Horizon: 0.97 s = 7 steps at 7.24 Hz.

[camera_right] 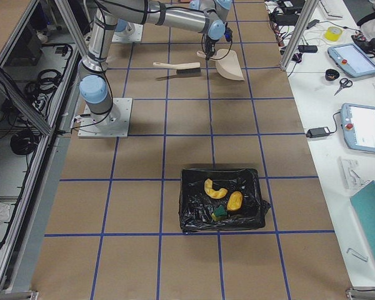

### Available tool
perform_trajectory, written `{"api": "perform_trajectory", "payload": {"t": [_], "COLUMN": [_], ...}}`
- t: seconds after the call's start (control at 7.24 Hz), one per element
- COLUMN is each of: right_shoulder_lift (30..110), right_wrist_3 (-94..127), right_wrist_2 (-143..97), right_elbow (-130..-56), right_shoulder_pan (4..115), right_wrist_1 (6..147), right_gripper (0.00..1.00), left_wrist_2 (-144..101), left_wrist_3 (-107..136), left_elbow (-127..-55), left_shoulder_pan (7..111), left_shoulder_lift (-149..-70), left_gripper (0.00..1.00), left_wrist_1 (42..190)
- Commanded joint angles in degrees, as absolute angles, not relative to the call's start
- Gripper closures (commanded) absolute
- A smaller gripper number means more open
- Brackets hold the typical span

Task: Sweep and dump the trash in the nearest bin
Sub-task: 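Lower the dustpan onto the table and open the right gripper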

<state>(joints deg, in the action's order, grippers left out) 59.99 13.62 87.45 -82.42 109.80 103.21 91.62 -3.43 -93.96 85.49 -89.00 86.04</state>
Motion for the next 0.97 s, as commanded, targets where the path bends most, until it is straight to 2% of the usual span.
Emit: {"api": "perform_trajectory", "payload": {"t": [0.0, 0.83], "right_shoulder_lift": [59.51, 59.59], "right_wrist_3": [13.62, 13.71], "right_wrist_2": [87.45, 87.63], "right_elbow": [-82.35, -82.53], "right_shoulder_pan": [109.69, 109.69], "right_wrist_1": [105.01, 106.43], "right_gripper": [1.00, 1.00], "left_wrist_2": [91.76, 91.76], "left_wrist_3": [-3.60, -3.52], "left_elbow": [-93.96, -94.75], "left_shoulder_pan": [85.52, 85.69], "left_shoulder_lift": [-88.95, -88.77], "left_gripper": [0.00, 0.00], "left_wrist_1": [86.13, 86.05]}}
